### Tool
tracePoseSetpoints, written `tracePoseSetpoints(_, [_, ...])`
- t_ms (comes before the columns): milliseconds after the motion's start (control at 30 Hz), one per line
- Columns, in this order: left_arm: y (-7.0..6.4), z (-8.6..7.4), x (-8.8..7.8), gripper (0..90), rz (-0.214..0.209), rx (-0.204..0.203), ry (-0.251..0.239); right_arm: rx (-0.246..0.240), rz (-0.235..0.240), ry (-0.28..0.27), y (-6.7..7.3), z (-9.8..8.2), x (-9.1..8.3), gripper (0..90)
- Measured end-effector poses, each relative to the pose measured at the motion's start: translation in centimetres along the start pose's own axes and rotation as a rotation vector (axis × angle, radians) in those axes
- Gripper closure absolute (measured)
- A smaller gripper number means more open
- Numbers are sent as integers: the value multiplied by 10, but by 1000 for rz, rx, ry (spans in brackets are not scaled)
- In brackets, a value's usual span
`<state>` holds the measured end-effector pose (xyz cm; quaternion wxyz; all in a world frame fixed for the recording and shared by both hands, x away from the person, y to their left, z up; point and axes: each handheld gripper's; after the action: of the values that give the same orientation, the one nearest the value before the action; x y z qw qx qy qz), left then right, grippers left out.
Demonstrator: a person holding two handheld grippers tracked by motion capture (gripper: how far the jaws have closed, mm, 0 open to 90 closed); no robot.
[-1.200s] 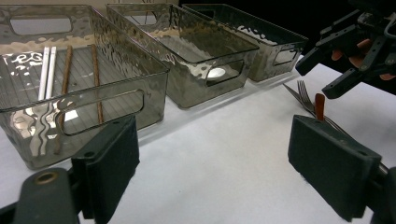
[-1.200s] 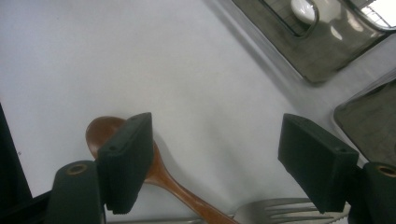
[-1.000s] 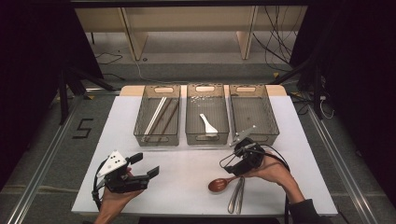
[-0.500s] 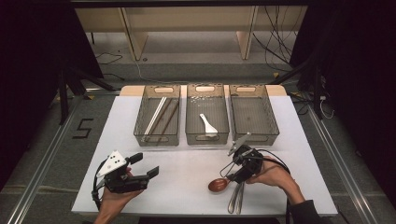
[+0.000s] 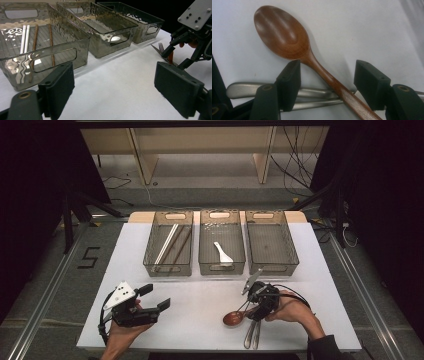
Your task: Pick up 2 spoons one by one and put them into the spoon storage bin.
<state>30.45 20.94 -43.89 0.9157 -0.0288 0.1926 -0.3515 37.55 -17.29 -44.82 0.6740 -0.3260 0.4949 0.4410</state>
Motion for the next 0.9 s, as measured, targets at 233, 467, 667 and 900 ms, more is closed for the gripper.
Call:
tracePoseSetpoints(233, [0, 0, 0, 160, -1, 0, 1, -43, -25, 40, 2, 0, 6, 429])
tracePoseSetpoints(467, [0, 0, 0, 160, -2, 0, 2, -60, -43, 64, 4, 3, 11, 476])
tracePoseSetpoints(667, [0, 0, 0, 160, -2, 4, 7, -63, -27, 56, 3, 3, 11, 558])
tracePoseSetpoints(900, [0, 0, 0, 159, -1, 1, 4, -69, -34, 47, 4, 5, 11, 679])
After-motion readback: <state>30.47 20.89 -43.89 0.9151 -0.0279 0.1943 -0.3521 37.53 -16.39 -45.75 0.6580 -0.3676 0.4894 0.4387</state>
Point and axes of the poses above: each handheld gripper's, and its own axes: x roughly forward along the jaws, z roughly out of its top, y roughly to its left
